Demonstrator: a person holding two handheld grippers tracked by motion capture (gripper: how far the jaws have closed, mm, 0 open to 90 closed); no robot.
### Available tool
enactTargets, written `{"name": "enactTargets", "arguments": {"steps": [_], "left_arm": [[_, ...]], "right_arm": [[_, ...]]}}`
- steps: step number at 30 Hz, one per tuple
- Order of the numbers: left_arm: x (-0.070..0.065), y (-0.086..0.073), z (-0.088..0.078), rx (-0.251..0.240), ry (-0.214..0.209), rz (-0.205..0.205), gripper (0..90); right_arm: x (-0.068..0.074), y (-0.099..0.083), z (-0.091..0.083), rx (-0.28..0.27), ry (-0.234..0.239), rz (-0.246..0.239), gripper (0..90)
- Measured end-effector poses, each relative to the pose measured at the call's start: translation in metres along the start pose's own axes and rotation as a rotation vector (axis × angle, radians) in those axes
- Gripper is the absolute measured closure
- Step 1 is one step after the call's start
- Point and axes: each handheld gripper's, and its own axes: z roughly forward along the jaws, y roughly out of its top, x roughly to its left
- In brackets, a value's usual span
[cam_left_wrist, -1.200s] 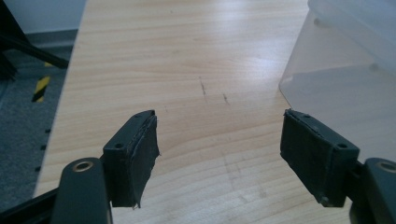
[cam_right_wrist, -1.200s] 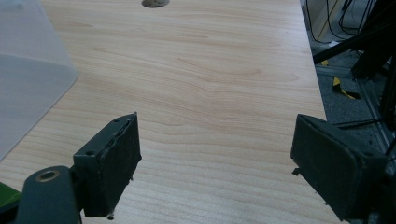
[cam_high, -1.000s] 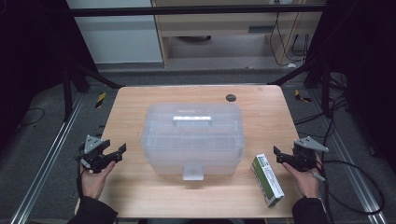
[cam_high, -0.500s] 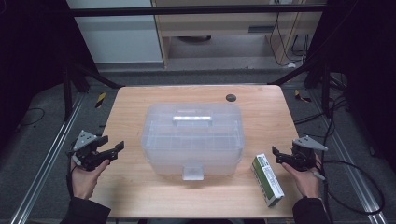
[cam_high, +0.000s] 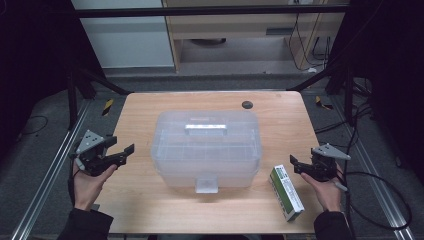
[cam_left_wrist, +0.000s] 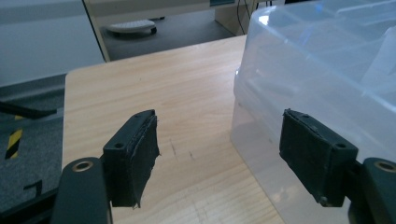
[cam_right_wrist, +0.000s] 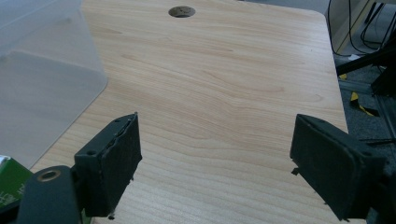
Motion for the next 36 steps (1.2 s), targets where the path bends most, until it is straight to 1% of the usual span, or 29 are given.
{"name": "enactTargets", "arguments": {"steps": [1,2,3,5,6,7,8,10,12,14,16,18,19,20,24,25,27,29,30,31,32,33,34,35,36], "left_arm": [[0.0,0.004,-0.001,-0.005,0.001,0.009,27.1],[-0.001,0.009,-0.003,-0.01,0.0,0.016,27.2],[-0.001,0.009,-0.003,-0.01,0.0,0.016,27.0],[-0.002,0.024,-0.007,-0.02,-0.013,0.04,26.5],[-0.002,0.024,-0.007,-0.02,-0.013,0.04,26.6],[-0.004,0.033,-0.008,-0.029,-0.019,0.055,26.8],[-0.004,0.033,-0.008,-0.029,-0.019,0.055,26.9],[-0.006,0.044,-0.008,-0.034,-0.028,0.064,27.0],[-0.006,0.047,-0.007,-0.034,-0.031,0.066,27.0],[-0.008,0.055,-0.006,-0.032,-0.04,0.077,27.0],[-0.009,0.057,-0.005,-0.03,-0.042,0.08,27.0],[-0.012,0.064,-0.004,-0.028,-0.042,0.095,27.1],[-0.012,0.064,-0.004,-0.028,-0.042,0.095,27.1],[-0.013,0.067,-0.005,-0.027,-0.043,0.104,27.1],[-0.016,0.075,-0.005,-0.037,-0.049,0.109,27.1],[-0.017,0.077,-0.004,-0.035,-0.048,0.121,27.2],[-0.02,0.081,-0.004,-0.036,-0.051,0.125,27.5],[-0.023,0.084,-0.004,-0.033,-0.055,0.141,27.6],[-0.025,0.088,-0.003,-0.038,-0.056,0.167,27.7],[-0.025,0.088,-0.003,-0.038,-0.056,0.167,27.9],[-0.028,0.09,-0.001,-0.027,-0.057,0.183,28.1],[-0.028,0.09,-0.001,-0.027,-0.057,0.183,28.4],[-0.031,0.09,0.0,-0.015,-0.061,0.181,28.9],[-0.033,0.09,0.001,-0.012,-0.066,0.187,28.9],[-0.035,0.091,0.003,0.003,-0.071,0.207,30.0]], "right_arm": [[0.0,0.0,0.0,-0.004,-0.002,-0.011,16.8],[0.0,0.0,0.0,-0.004,-0.002,-0.01,16.8],[0.001,0.0,0.0,-0.004,-0.001,-0.012,16.8],[0.001,0.001,0.0,0.0,0.003,-0.008,16.8],[0.001,0.001,0.0,0.0,0.003,-0.008,16.8],[0.001,0.001,0.001,-0.002,0.001,-0.012,16.9],[0.001,0.001,0.0,-0.001,0.001,-0.012,16.9],[0.0,0.001,0.0,-0.002,-0.001,-0.014,16.9],[0.0,0.001,0.0,-0.003,-0.002,-0.016,16.9],[0.0,0.001,0.0,-0.003,-0.002,-0.011,16.9],[-0.001,0.001,0.0,-0.005,-0.001,-0.008,16.9],[-0.001,0.001,0.0,-0.003,-0.002,-0.009,16.9],[-0.001,0.001,0.0,-0.003,-0.001,-0.011,16.9],[-0.001,0.001,0.0,-0.003,-0.001,-0.011,16.9],[-0.001,0.001,0.001,-0.001,0.001,-0.014,16.9],[0.0,0.001,0.001,0.0,0.001,-0.015,16.8],[-0.001,0.0,0.001,-0.002,-0.001,-0.015,16.8],[-0.001,0.0,0.001,-0.002,-0.002,-0.012,16.8],[-0.001,0.0,0.001,0.003,0.0,-0.006,16.8],[0.0,0.0,0.001,0.005,0.001,-0.006,16.8],[0.0,0.0,0.001,0.007,0.001,-0.005,16.8],[0.0,0.0,0.001,0.007,0.001,-0.005,16.8],[0.0,0.0,0.001,0.005,0.001,-0.01,16.8],[0.0,0.0,0.001,0.005,0.001,-0.01,16.8],[0.001,0.0,0.001,0.004,0.002,-0.014,16.8]]}}
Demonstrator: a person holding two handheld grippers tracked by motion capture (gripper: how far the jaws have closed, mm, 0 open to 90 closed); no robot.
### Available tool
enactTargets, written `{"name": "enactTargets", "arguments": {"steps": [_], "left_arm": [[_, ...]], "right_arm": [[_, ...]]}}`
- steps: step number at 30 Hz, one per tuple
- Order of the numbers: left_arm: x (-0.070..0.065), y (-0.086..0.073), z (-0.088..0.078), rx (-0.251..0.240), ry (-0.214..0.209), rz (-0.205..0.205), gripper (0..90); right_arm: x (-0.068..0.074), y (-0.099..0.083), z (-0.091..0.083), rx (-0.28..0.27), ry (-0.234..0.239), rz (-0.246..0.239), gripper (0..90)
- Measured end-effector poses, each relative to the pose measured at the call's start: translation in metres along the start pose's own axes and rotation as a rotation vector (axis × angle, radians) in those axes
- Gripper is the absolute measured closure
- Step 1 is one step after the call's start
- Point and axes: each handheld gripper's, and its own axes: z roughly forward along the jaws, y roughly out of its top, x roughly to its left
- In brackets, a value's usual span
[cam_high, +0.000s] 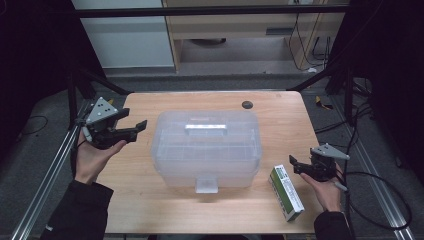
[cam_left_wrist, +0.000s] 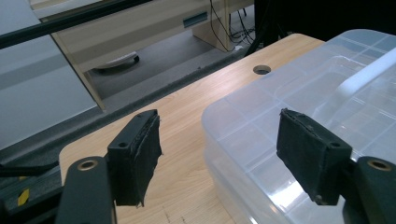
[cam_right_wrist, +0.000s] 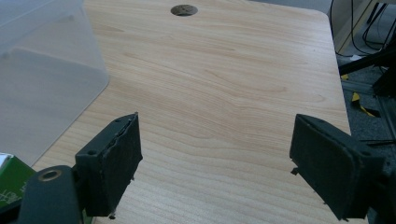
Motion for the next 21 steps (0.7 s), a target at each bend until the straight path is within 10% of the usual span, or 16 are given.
{"name": "enactTargets", "arguments": {"steps": [21], "left_arm": [[-0.021,0.017,0.017,0.039,-0.073,0.118,35.3]], "right_arm": [[0.0,0.001,0.0,0.008,0.014,-0.006,16.9]]}}
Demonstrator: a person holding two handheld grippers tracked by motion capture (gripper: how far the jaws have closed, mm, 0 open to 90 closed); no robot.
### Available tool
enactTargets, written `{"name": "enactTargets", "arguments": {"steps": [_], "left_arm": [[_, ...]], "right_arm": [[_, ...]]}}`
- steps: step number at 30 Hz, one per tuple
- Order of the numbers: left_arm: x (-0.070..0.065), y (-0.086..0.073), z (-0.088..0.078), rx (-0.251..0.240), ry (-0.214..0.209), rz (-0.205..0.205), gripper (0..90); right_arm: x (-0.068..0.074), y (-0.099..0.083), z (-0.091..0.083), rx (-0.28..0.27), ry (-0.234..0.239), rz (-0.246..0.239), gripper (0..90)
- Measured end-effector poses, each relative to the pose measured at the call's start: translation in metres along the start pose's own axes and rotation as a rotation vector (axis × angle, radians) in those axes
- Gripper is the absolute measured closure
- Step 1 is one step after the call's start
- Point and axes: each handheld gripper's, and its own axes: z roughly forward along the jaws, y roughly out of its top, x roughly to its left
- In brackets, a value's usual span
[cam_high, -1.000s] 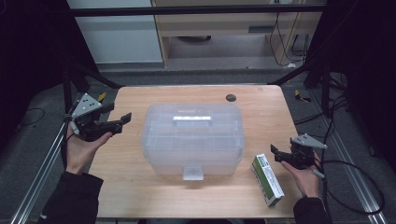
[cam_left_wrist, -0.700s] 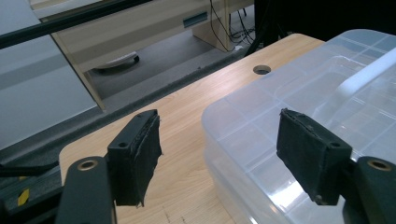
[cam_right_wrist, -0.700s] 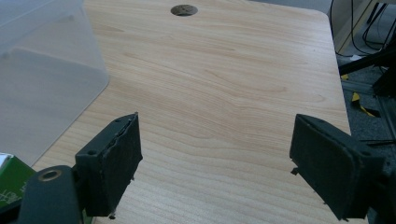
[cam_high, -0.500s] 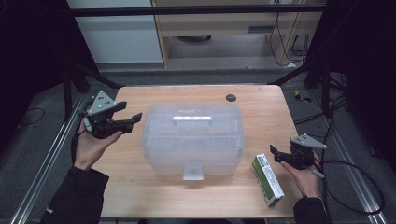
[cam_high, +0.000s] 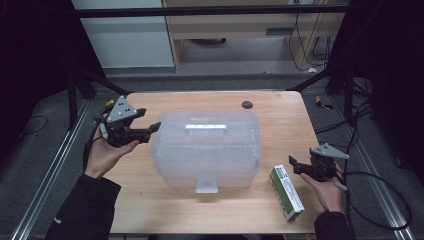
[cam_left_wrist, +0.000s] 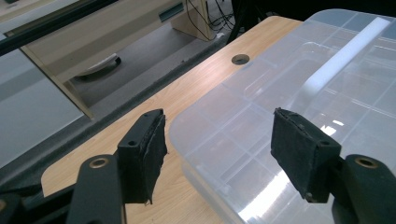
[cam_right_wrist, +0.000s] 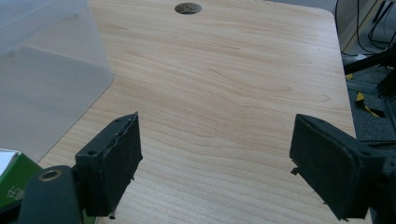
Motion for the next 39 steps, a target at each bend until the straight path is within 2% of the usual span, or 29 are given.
{"name": "enactTargets", "arguments": {"steps": [2,13,19,23,24,25,27,28,30,31,36,39], "left_arm": [[-0.002,0.004,0.001,0.011,-0.011,0.026,35.6],[-0.008,0.016,0.003,0.034,-0.058,0.093,36.4],[-0.017,0.024,0.009,0.05,-0.091,0.161,35.9],[-0.022,0.028,0.012,0.056,-0.109,0.192,35.6],[-0.022,0.028,0.012,0.056,-0.109,0.192,35.6],[-0.025,0.031,0.014,0.068,-0.119,0.214,35.6],[-0.027,0.032,0.015,0.07,-0.12,0.219,35.5],[-0.027,0.034,0.017,0.076,-0.138,0.244,35.4],[-0.029,0.035,0.018,0.082,-0.144,0.252,35.3],[-0.029,0.036,0.019,0.092,-0.145,0.27,35.3],[-0.031,0.038,0.02,0.091,-0.151,0.281,35.4],[-0.034,0.04,0.021,0.111,-0.155,0.29,35.5]], "right_arm": [[0.0,0.0,0.0,0.003,0.005,0.004,16.9],[0.001,0.001,0.002,0.011,0.007,-0.002,17.1],[0.001,0.001,0.002,0.016,0.013,-0.004,17.5],[0.002,0.002,0.002,0.021,0.02,0.005,17.8],[0.002,0.001,0.003,0.022,0.019,-0.003,17.8],[0.002,0.001,0.003,0.026,0.018,-0.009,17.9],[0.002,0.001,0.003,0.027,0.017,-0.012,18.0],[0.002,0.001,0.003,0.03,0.017,-0.006,18.4],[0.001,0.001,0.003,0.032,0.016,-0.004,18.8],[0.001,0.001,0.004,0.034,0.017,-0.006,19.1],[0.001,0.0,0.003,0.043,0.024,-0.002,19.8],[0.002,0.001,0.003,0.047,0.032,-0.006,20.4]]}}
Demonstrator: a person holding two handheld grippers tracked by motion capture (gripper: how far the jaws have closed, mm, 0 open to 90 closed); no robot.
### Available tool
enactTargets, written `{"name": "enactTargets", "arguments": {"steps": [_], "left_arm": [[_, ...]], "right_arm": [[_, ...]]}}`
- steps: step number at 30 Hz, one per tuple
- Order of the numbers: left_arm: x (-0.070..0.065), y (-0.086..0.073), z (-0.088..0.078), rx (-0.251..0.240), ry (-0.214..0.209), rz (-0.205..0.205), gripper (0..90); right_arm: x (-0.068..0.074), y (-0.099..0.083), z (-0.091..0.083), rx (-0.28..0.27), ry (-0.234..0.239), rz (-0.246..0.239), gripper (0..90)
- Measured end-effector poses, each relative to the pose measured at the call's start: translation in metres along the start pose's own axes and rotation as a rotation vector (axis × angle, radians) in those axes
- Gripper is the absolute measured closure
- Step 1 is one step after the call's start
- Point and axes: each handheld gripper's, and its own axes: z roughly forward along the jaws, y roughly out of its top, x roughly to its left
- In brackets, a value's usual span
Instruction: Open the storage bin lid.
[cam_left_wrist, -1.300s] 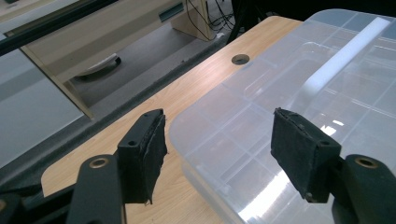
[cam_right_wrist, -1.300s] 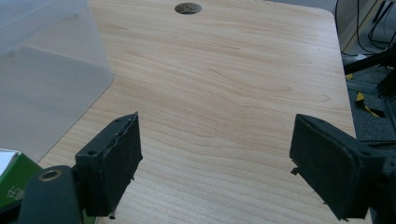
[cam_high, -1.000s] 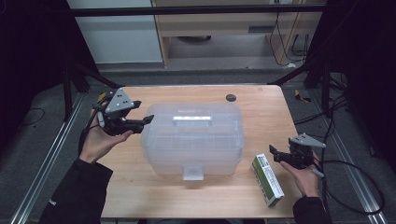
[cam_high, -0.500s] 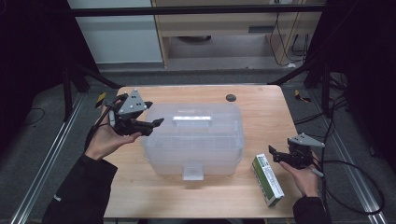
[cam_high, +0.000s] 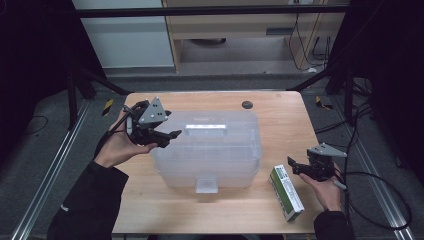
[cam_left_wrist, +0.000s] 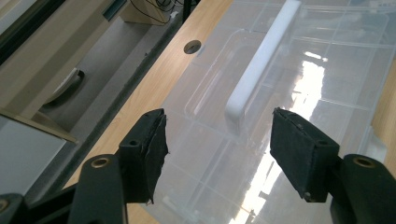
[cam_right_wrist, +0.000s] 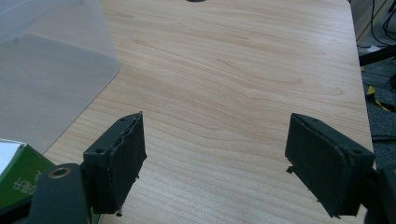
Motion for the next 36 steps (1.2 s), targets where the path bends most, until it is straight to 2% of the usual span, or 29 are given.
{"name": "enactTargets", "arguments": {"steps": [3,13,20,25,36], "left_arm": [[-0.001,0.005,0.004,0.009,-0.016,0.019,35.5],[-0.003,0.017,0.013,0.031,-0.051,0.082,35.8],[-0.003,0.02,0.02,0.055,-0.059,0.099,36.5],[-0.003,0.022,0.029,0.07,-0.08,0.116,37.1],[-0.002,0.025,0.04,0.084,-0.105,0.149,38.3]], "right_arm": [[0.001,-0.001,0.001,0.011,0.003,-0.022,20.7],[0.002,-0.001,0.002,0.027,0.016,-0.034,20.9],[0.002,-0.002,0.003,0.035,0.023,-0.036,21.0],[0.003,-0.002,0.004,0.04,0.025,-0.038,20.9],[0.003,-0.003,0.005,0.048,0.029,-0.043,20.8]]}}
